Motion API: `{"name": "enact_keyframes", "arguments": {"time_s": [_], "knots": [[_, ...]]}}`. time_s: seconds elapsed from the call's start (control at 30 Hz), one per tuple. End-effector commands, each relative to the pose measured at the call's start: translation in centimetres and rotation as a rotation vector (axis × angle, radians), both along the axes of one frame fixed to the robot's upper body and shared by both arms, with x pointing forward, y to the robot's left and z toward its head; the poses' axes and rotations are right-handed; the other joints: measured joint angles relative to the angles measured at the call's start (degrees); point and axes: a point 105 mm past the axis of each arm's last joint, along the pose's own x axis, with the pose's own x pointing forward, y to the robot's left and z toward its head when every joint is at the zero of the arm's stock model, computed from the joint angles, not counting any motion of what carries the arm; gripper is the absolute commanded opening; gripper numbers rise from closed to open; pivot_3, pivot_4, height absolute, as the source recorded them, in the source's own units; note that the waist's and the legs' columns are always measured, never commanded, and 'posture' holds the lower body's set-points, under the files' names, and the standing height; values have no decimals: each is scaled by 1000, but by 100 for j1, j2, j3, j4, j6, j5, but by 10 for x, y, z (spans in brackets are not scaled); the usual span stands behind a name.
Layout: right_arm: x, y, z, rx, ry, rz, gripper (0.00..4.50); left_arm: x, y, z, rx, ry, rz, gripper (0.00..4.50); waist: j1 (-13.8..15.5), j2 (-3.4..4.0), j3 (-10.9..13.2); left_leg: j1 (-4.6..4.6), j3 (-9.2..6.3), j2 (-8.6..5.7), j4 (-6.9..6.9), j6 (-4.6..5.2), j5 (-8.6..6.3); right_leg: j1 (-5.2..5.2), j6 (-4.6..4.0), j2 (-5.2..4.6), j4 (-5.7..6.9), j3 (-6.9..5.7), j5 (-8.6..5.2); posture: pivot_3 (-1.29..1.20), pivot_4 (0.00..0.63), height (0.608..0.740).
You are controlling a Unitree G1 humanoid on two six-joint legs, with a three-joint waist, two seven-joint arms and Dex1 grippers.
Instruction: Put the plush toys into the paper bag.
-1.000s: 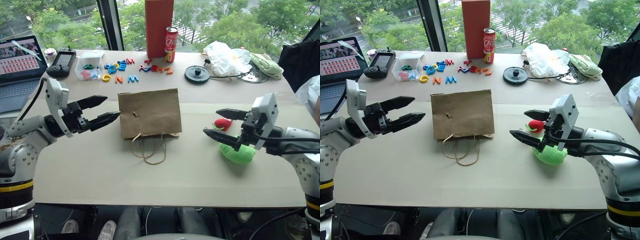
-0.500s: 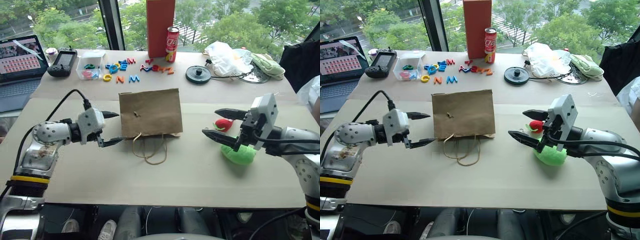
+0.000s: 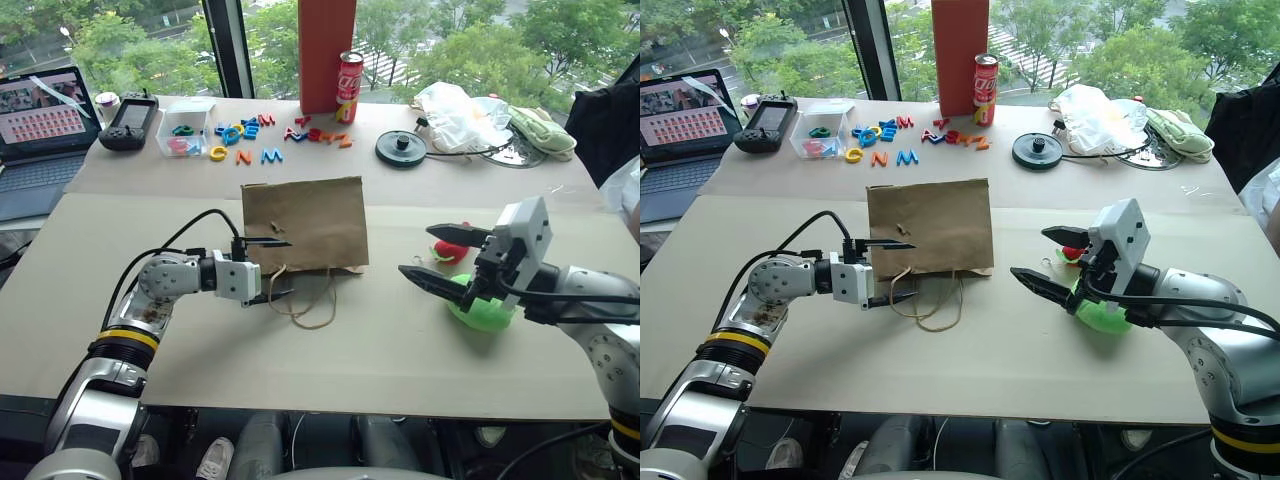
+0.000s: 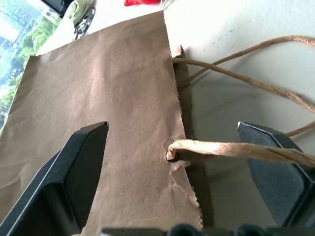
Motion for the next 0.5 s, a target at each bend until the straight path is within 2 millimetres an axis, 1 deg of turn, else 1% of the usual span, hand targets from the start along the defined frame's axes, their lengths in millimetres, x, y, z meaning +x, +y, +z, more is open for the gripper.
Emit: {"name": "enact_keyframes", "arguments": {"time_s": [0.03,0.2,0.23,0.27,0.3,0.43,0.5], "knots": [[-4,-1,11,3,-46,-7,4500,1,-2,8,-5,-28,-28,3018,-2,0,0,0,0,0,0,0,0,0,0,0,0,0,0,0,150,739],[-4,-2,11,4,-47,-9,4500,2,0,7,6,-34,-28,1202,5,0,0,-1,0,0,1,0,0,0,0,0,0,-1,0,0,150,739],[-4,-1,11,5,-48,-9,4500,2,0,7,8,-34,-27,745,5,0,0,-1,0,0,2,0,0,0,0,0,0,-1,0,0,150,739],[-4,-1,11,5,-48,-9,4500,3,0,7,8,-35,-26,494,4,0,0,-1,0,0,2,0,0,0,0,0,0,-1,0,0,150,739],[-3,-1,11,5,-49,-9,4500,3,0,8,8,-37,-24,97,4,0,0,-1,0,0,2,0,0,0,0,0,0,-1,0,0,150,739],[-3,0,10,5,-47,-1,4500,4,-1,12,-6,-46,-23,40,3,0,0,-1,0,-1,2,0,0,0,0,1,1,-1,0,0,150,739],[-3,1,9,3,-42,5,4500,6,-2,25,-63,-36,-14,40,1,0,0,0,0,-1,2,0,0,0,0,1,1,-1,0,0,150,739]]}}
